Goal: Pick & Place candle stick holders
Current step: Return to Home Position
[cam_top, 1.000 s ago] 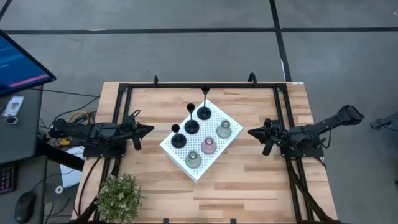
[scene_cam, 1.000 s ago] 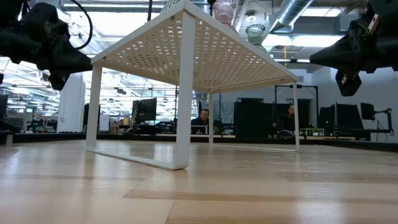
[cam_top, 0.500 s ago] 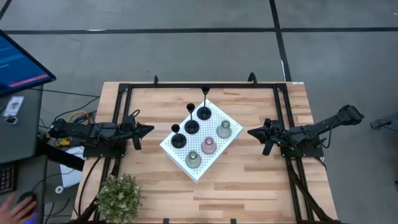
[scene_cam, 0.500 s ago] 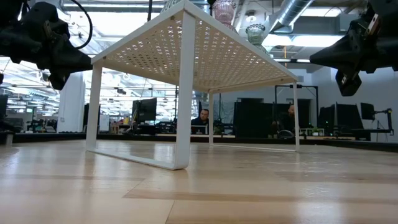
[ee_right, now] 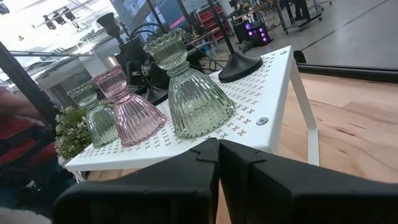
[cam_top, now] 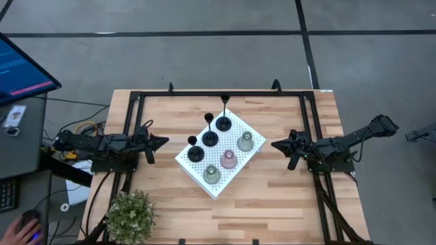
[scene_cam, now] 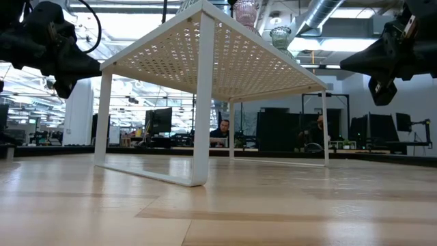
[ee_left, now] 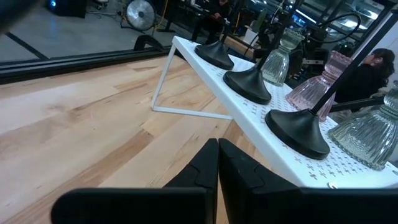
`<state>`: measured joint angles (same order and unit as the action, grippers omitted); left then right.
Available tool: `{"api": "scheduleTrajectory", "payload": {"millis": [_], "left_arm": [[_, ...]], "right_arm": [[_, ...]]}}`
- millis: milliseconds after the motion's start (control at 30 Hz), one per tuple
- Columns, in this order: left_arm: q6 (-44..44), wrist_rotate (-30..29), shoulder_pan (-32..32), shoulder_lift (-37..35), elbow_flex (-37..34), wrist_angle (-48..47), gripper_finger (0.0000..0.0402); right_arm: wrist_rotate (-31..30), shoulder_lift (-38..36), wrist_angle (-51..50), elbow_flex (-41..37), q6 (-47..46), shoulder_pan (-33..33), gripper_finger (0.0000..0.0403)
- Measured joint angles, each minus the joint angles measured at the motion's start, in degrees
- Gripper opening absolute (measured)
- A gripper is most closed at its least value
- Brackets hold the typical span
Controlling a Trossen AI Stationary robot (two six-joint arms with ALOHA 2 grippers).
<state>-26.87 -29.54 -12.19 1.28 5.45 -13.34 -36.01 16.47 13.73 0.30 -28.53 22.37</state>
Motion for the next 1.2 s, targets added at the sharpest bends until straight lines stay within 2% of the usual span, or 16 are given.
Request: {"api": "scheduleTrajectory", "payload": {"millis": [1200], "left_arm": [[0.0,0.0,0.0,0.0,0.0,1.0,0.001]], "right_arm": [[0.0,0.0,0.0,0.0,0.0,0.0,0.0001]]}}
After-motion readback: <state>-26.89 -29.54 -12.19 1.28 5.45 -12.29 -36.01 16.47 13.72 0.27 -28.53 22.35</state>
